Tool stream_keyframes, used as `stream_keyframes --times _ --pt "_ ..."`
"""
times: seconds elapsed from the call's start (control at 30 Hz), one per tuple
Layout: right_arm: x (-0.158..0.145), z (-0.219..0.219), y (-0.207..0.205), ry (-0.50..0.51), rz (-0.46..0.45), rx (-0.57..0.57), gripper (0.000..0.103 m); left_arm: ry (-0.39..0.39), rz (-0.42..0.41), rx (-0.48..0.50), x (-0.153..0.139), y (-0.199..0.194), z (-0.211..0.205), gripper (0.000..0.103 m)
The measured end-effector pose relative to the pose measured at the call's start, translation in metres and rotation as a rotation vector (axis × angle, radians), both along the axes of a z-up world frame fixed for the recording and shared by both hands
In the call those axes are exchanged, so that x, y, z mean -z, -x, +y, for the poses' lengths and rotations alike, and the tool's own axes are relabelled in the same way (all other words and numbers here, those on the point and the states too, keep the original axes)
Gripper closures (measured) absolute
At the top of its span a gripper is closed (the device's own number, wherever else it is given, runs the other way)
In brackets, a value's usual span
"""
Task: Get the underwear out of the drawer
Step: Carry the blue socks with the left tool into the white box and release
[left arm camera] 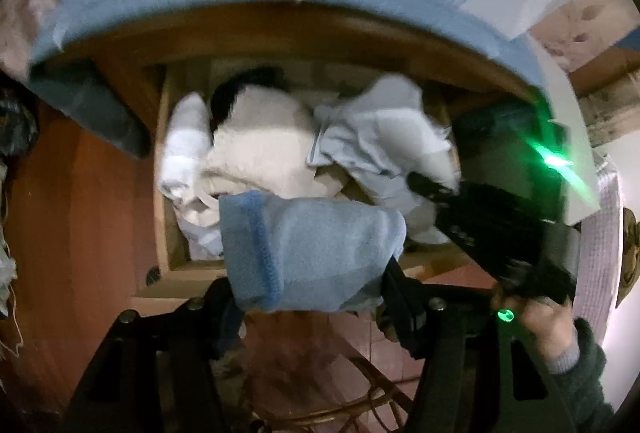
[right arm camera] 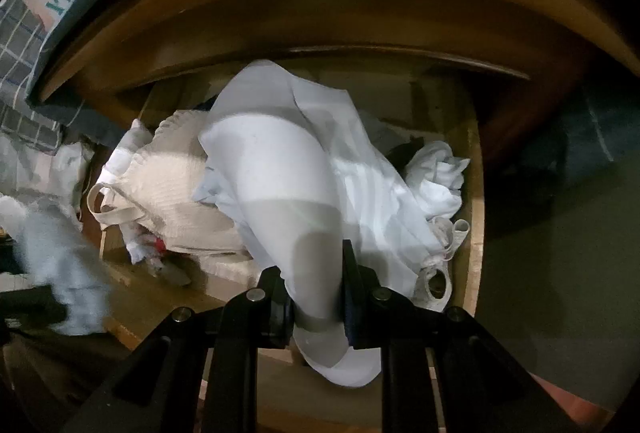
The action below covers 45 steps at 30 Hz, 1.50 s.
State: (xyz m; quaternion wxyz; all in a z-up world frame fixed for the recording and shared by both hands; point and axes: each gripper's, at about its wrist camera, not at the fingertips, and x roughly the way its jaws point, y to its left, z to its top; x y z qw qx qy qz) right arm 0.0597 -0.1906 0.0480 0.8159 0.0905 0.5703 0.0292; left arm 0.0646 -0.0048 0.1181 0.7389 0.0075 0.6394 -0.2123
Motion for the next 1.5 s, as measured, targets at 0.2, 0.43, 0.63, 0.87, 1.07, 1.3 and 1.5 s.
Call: stream_keyframes --times 0.2,0.43,0.63,0.87,1.07,1.3,1.5 --pt "-0.008 -0.006 0.002 -0.016 -0.038 0.022 0.086 0.041 -0.185 0.041 -0.079 0.012 0.010 0.040" --pt "-0.016 -0.019 0.003 -0.140 -0.066 0.059 0.086 0.106 -0.383 0.012 -0.169 0.001 0.022 0.040" --pt "-0.019 -0.023 0.002 -0.172 -0.072 0.078 0.086 0.095 -0.424 -0.049 -0.198 -0.036 0.022 0.040" --pt "-0.014 -0.012 0.000 -0.158 -0.049 0.045 0.086 0.061 -0.503 -0.076 -0.226 -0.101 -0.001 0.040" --pt "-0.012 -0.012 0.001 -0.162 -0.047 0.044 0.086 0.026 -0.427 -0.083 -0.194 -0.149 -0.031 0.040" --pt "-0.010 -0.014 -0.001 -0.185 -0.039 0.048 0.086 -0.123 -0.380 -0.058 -0.146 -0.170 -0.049 0.040" --pt "-0.009 -0.013 -0.002 -0.190 -0.033 0.048 0.086 -0.123 -0.308 -0.075 -0.130 -0.177 -0.050 0.037"
